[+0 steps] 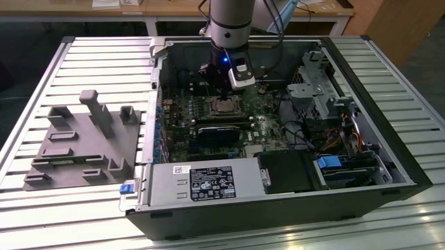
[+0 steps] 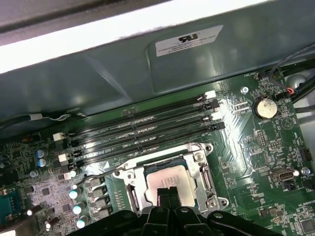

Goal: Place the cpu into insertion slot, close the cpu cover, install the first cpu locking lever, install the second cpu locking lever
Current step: 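Install the first cpu locking lever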

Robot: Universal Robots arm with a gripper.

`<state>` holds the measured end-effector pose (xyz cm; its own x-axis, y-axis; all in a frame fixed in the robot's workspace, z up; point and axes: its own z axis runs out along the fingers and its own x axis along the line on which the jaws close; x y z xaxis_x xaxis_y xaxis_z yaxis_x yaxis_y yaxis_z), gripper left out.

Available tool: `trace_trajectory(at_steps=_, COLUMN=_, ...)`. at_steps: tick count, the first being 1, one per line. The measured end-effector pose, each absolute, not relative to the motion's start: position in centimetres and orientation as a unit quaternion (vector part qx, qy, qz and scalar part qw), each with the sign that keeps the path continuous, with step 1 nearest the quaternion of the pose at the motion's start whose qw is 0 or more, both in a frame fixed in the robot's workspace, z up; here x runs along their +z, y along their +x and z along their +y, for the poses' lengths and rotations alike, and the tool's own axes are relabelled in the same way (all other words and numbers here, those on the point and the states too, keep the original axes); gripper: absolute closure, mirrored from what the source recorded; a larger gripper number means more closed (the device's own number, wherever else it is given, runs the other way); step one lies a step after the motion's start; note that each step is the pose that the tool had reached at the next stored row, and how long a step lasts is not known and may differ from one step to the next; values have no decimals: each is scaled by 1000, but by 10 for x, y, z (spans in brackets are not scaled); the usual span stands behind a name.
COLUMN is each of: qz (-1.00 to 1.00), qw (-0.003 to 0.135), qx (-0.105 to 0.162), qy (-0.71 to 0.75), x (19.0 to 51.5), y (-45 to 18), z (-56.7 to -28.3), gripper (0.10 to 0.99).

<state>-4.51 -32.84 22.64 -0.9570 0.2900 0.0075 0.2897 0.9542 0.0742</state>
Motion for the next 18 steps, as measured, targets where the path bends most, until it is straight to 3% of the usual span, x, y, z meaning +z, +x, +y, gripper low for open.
trace_trajectory(at_steps=18, qz=988, qw=8, qx=38, qy=146, x=226, y=-81, z=-328, gripper=984)
